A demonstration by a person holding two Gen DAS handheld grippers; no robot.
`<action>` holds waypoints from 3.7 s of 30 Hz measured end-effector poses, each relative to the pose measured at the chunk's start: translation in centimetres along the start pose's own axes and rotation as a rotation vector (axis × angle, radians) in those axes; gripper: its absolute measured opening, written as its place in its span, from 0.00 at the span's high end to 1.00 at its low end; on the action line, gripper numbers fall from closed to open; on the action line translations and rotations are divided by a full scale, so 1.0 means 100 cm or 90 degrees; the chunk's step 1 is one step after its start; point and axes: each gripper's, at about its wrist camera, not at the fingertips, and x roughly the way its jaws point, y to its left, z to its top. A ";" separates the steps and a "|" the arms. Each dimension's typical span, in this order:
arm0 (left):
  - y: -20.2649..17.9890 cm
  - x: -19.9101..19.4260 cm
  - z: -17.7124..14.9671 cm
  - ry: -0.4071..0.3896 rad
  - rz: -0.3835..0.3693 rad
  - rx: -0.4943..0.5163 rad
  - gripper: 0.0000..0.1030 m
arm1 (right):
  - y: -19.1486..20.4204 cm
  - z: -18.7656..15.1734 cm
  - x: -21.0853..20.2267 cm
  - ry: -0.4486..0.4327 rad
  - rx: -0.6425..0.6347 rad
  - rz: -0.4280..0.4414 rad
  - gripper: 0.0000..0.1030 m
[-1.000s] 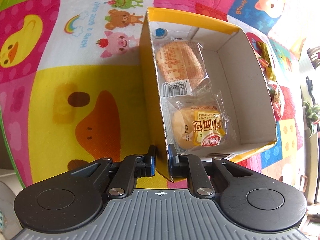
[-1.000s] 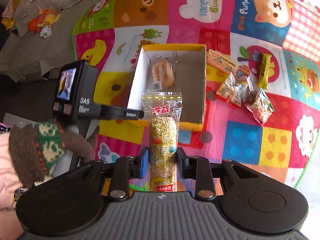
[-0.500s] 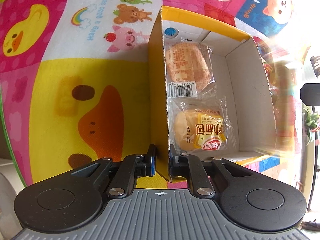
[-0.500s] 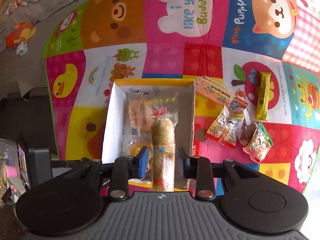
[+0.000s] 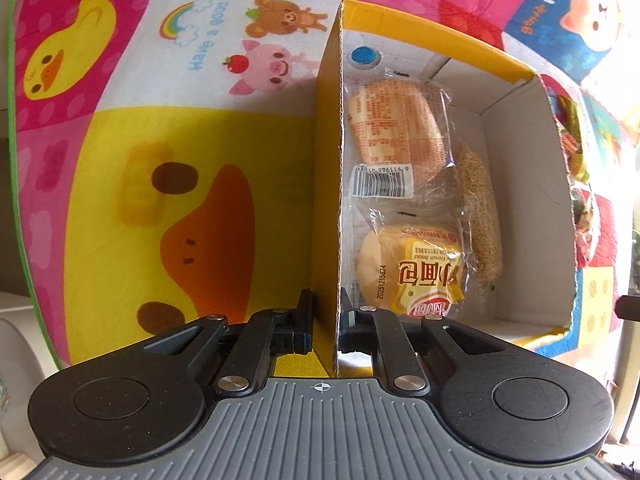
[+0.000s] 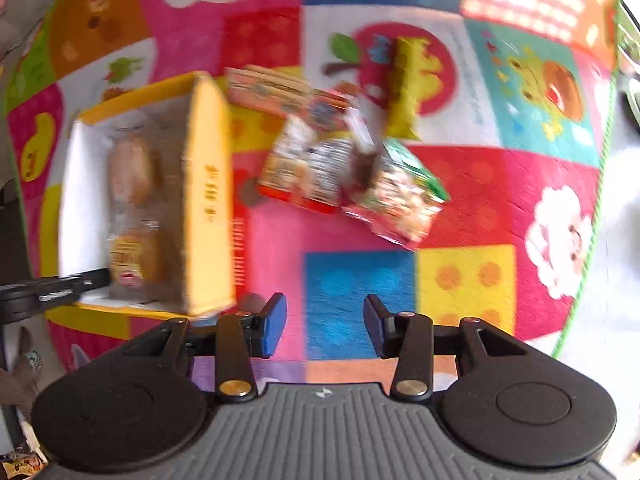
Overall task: Organize objects
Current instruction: 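Grasp the pink Volcano wafer box from the snack pile with the right tool, then carry the wafer box into the yellow box and open the right tool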
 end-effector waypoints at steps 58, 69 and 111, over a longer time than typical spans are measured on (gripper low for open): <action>-0.005 0.003 0.020 0.021 0.007 -0.060 0.90 | -0.002 -0.017 -0.032 -0.025 -0.055 0.142 0.79; -0.007 0.004 0.045 -0.009 -0.045 0.007 0.88 | 0.063 -0.076 -0.044 -0.011 -0.064 0.106 0.79; 0.033 0.003 0.023 -0.005 -0.102 -0.033 0.83 | 0.125 0.002 -0.056 -0.059 -0.131 0.007 0.66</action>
